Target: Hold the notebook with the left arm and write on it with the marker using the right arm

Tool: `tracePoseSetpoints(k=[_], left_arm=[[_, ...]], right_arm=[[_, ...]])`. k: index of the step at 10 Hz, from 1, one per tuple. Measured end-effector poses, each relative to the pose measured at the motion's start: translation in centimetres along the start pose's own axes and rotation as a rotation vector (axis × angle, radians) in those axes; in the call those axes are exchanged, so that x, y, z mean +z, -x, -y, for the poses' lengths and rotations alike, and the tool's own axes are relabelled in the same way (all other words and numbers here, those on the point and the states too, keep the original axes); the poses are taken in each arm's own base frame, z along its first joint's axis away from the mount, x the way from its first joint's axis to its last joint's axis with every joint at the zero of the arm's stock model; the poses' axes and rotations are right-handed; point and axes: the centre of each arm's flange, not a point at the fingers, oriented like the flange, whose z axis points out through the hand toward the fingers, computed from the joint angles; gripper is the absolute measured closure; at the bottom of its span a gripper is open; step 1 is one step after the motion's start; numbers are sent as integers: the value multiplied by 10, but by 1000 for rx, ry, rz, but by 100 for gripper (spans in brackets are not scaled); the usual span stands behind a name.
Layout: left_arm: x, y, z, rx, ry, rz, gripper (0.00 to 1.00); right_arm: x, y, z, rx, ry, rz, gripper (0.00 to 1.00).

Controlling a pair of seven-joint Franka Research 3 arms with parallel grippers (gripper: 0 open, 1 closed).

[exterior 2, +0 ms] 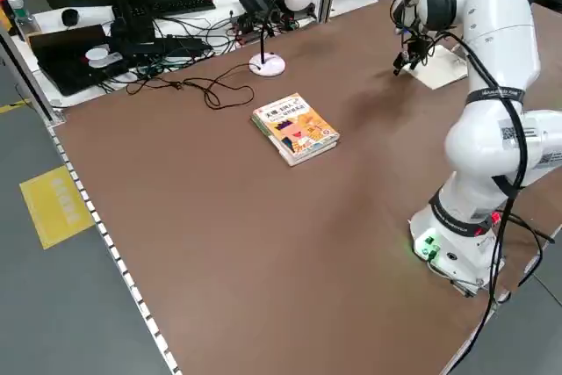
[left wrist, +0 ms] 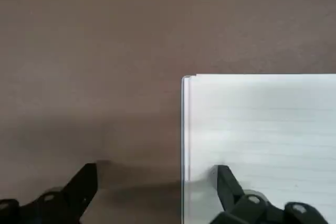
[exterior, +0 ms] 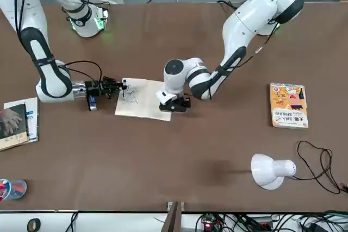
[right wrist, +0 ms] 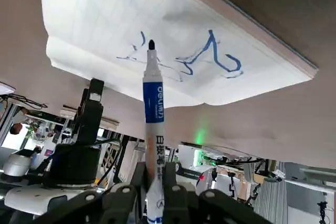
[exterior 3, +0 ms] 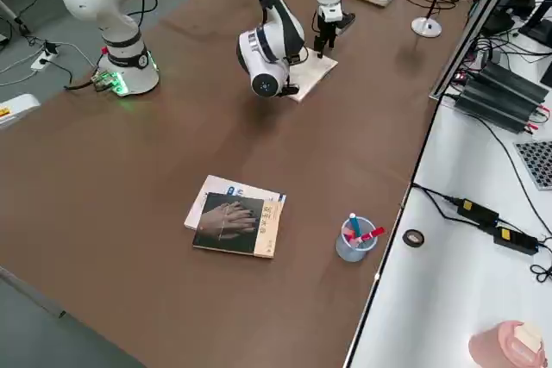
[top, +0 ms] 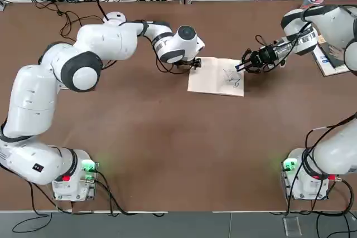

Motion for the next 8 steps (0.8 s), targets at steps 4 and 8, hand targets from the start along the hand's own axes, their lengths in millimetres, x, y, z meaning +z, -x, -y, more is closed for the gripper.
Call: tracePoseSetpoints(k=[4, 8], left_arm=[[0, 0, 0, 0, 0, 0, 0], [0, 0, 0, 0, 0, 0, 0]], right_arm=[[0, 0, 0, -14, 1, -3, 83], [1, -4, -3, -26, 2, -11, 83]])
